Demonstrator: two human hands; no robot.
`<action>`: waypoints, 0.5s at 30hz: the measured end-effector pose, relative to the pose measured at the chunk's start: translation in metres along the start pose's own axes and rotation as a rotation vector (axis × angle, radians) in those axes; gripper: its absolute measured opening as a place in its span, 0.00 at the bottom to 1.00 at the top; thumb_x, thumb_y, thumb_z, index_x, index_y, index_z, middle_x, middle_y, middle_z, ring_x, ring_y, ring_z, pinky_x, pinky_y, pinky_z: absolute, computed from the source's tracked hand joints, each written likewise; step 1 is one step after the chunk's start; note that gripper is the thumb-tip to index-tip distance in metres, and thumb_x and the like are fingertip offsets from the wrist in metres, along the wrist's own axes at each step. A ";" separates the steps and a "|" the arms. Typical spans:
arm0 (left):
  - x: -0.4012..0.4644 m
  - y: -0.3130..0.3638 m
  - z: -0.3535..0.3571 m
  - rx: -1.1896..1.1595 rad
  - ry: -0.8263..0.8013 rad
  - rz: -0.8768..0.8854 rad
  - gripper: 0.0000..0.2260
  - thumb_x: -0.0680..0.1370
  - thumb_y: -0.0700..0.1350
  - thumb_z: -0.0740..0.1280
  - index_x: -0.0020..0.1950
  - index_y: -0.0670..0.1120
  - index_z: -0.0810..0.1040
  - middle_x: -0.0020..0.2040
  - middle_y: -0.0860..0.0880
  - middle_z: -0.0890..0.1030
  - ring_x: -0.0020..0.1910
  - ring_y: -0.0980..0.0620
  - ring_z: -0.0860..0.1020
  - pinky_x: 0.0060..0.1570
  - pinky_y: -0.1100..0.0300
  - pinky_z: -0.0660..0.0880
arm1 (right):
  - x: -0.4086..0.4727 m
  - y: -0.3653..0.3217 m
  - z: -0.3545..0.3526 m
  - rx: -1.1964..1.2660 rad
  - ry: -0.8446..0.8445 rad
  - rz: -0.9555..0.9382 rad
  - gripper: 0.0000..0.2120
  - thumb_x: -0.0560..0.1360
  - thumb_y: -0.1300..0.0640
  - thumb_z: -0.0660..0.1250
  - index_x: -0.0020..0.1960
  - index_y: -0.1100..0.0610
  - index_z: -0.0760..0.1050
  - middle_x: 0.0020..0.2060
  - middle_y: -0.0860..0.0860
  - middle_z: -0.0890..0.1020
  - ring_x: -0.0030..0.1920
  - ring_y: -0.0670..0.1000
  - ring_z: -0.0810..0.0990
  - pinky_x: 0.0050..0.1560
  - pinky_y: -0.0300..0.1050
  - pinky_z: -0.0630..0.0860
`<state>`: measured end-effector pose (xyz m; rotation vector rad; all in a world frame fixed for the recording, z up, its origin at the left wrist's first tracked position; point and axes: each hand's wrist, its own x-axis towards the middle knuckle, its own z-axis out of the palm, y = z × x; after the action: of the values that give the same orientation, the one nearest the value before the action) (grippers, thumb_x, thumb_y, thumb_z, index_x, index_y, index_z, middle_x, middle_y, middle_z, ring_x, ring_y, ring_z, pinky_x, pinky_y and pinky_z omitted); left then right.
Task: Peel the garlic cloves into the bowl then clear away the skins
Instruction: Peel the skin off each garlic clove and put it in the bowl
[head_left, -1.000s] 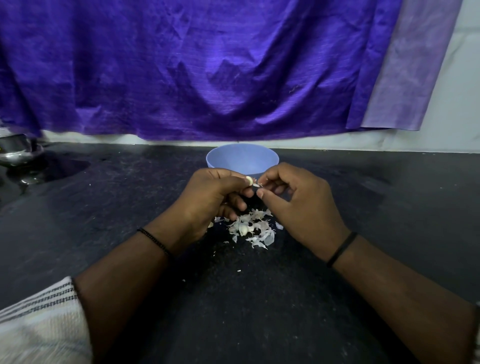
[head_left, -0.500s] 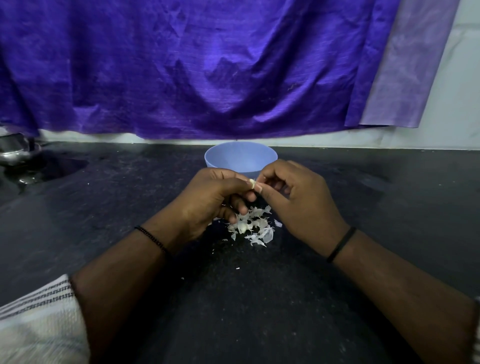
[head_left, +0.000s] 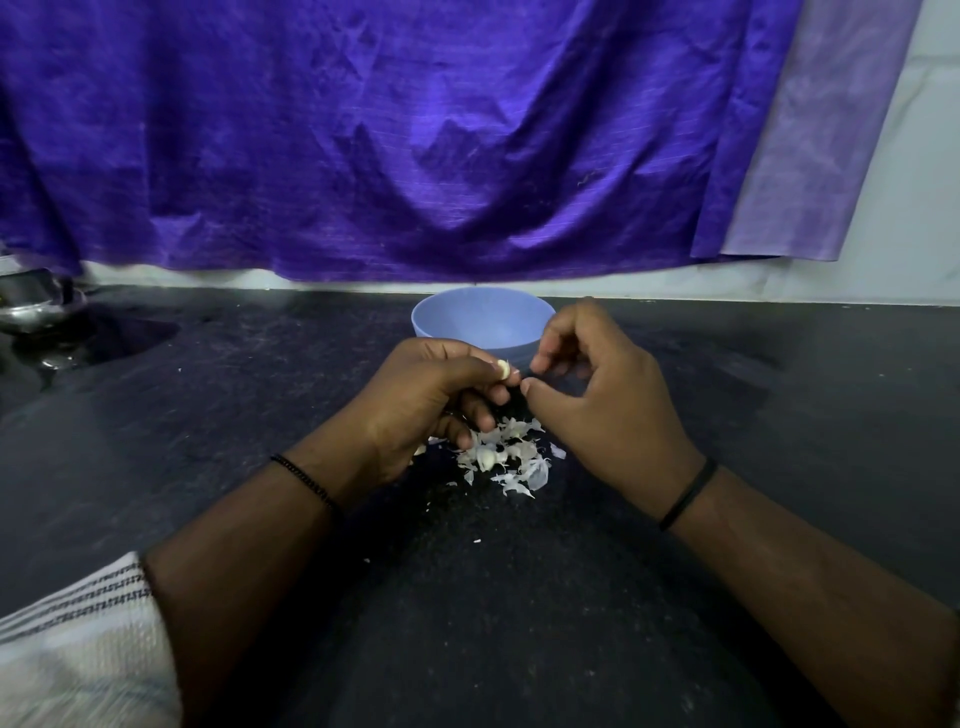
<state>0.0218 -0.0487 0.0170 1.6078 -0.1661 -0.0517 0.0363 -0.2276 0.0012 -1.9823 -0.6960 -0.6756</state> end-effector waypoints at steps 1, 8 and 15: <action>0.000 0.000 0.000 0.006 -0.002 0.003 0.06 0.78 0.37 0.66 0.45 0.39 0.83 0.37 0.43 0.81 0.28 0.51 0.76 0.24 0.61 0.70 | 0.000 0.000 0.000 0.022 -0.026 0.001 0.12 0.70 0.62 0.74 0.48 0.51 0.75 0.40 0.45 0.80 0.45 0.47 0.78 0.45 0.40 0.75; -0.001 0.000 0.000 0.049 -0.028 0.010 0.06 0.78 0.36 0.66 0.45 0.38 0.83 0.39 0.42 0.81 0.28 0.50 0.76 0.24 0.61 0.70 | 0.001 0.005 0.001 -0.083 -0.055 -0.097 0.10 0.74 0.57 0.73 0.55 0.52 0.84 0.43 0.44 0.81 0.47 0.49 0.77 0.48 0.47 0.76; -0.002 0.000 0.003 0.041 -0.009 0.009 0.06 0.78 0.35 0.66 0.44 0.38 0.83 0.37 0.42 0.81 0.27 0.51 0.75 0.23 0.62 0.68 | 0.001 0.003 0.000 -0.179 0.006 -0.122 0.02 0.71 0.57 0.75 0.42 0.51 0.82 0.37 0.43 0.80 0.42 0.48 0.76 0.42 0.48 0.75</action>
<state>0.0193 -0.0511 0.0165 1.6483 -0.1823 -0.0493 0.0392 -0.2286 -0.0002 -2.1118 -0.7805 -0.8422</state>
